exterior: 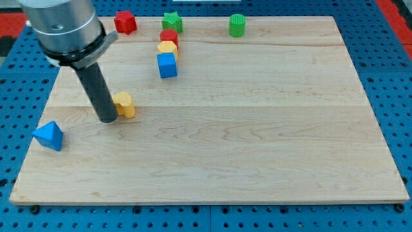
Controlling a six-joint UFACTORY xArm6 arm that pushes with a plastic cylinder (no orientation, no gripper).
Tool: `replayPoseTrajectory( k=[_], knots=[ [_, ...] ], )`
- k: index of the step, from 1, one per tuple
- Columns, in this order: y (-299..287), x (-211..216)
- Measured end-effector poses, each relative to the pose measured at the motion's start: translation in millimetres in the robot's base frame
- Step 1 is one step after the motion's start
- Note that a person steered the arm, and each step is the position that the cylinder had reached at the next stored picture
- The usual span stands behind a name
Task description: Move the yellow heart below left to the blue cube
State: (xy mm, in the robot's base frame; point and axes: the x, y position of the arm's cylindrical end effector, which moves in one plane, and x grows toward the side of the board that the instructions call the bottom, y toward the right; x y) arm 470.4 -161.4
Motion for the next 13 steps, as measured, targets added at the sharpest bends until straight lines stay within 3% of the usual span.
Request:
replayPoseTrajectory(
  k=[3, 5, 10, 13],
  knots=[
    [43.0, -11.7],
    [-25.6, -27.7],
    [50.9, -48.9],
    [64.0, -60.7]
  ],
)
